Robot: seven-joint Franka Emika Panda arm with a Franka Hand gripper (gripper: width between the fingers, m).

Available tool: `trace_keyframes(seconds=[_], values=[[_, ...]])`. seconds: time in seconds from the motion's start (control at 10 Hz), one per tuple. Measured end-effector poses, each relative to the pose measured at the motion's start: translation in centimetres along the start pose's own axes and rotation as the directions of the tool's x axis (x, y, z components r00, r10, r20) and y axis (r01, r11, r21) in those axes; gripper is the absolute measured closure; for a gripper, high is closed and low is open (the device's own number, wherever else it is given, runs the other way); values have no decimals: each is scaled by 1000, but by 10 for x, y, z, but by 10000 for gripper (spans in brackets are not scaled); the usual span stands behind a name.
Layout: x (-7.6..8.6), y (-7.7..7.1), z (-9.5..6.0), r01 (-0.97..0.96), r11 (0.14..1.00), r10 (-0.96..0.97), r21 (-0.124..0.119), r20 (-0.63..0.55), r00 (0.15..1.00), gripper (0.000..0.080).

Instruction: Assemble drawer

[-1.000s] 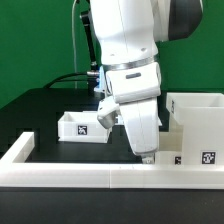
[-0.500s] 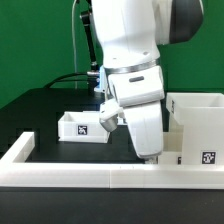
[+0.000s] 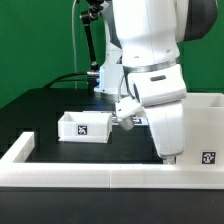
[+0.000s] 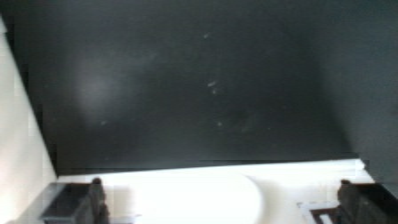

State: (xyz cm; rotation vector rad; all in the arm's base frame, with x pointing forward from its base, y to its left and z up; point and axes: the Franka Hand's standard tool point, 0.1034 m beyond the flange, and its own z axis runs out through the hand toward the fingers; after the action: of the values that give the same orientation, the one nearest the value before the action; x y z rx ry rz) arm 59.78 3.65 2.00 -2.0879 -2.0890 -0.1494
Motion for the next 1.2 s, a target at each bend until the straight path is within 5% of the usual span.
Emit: trace_keyframes(seconds=[0.3,0.6,0.9,1.1,1.2], values=[[-27,2,-12,-18,1000,18,-4,17,1000,150],[-45,1,-39,-57,997,60,-54,45,997,150],[-49,-28,-58,-130,989,135,-73,68,989,150],[-52,-55,-54,-166,984,171,-70,76,982,150],[-53,-56,-53,-178,982,183,-67,75,980,150]])
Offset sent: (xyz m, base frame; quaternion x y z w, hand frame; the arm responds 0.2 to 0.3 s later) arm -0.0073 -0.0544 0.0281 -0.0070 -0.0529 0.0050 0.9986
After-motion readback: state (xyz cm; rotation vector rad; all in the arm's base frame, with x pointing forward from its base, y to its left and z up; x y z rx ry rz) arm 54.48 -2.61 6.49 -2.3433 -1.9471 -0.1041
